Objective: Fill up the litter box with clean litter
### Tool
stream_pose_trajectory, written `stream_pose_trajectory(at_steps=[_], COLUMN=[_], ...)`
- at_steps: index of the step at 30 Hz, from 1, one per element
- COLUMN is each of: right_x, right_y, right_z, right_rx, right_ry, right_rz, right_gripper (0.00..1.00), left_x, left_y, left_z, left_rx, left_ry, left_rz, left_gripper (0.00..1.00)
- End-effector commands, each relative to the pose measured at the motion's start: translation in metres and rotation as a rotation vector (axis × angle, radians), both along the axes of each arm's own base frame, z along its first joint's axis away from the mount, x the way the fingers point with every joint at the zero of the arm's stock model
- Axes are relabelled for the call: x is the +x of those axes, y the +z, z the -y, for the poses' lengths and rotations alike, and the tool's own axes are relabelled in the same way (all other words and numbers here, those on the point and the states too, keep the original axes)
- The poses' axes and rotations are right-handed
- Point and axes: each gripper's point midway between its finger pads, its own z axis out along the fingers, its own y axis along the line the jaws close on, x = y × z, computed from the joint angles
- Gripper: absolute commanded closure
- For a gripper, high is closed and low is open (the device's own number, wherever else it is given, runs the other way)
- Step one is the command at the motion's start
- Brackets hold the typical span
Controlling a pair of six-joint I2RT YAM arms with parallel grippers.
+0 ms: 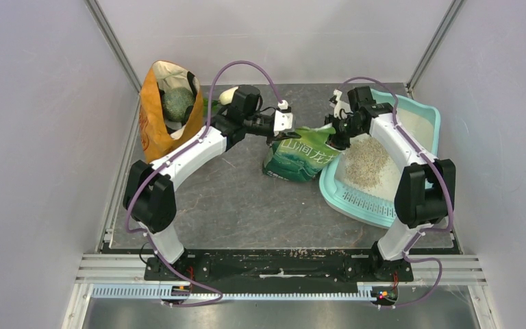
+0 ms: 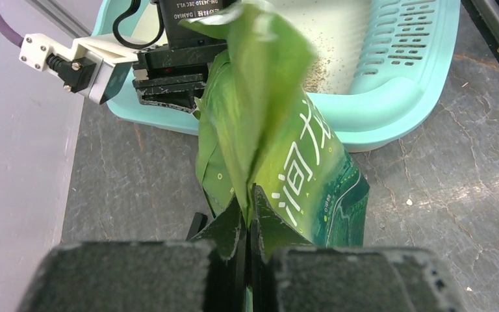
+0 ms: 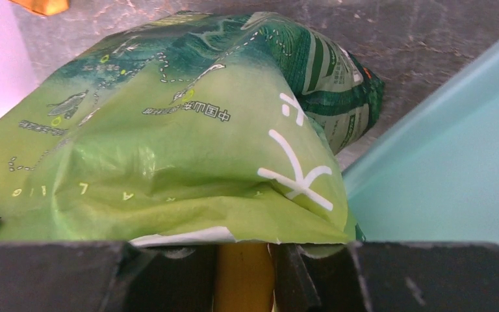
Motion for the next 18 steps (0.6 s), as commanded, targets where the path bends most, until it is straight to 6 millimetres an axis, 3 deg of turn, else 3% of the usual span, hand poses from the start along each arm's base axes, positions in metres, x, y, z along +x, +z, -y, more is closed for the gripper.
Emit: stream_pose_trajectory(at_steps=[1, 9, 18], right_x=[0.002, -0.004, -0.025], right_y=[0.031, 0.093, 0.119], right_z=[-0.028, -0.029, -0.004], right_rx=[0.247, 0.491, 0.612], right_ry=[0.037, 0.021, -0.042], right_rz=[0.029, 0.138, 0.132], right_gripper=[1.00, 1.00, 1.00], left_x=[-0.010, -0.009, -0.006], left_y=[0.061, 0.058, 0.059], left_z=[0.010, 0.011, 0.014], left_rx=[-0.138, -0.134, -0.149], left_ry=[-0.067, -0.060, -0.038], left_rz=[0.169, 0.143, 0.073], left_gripper=[0.98, 0.98, 0.98])
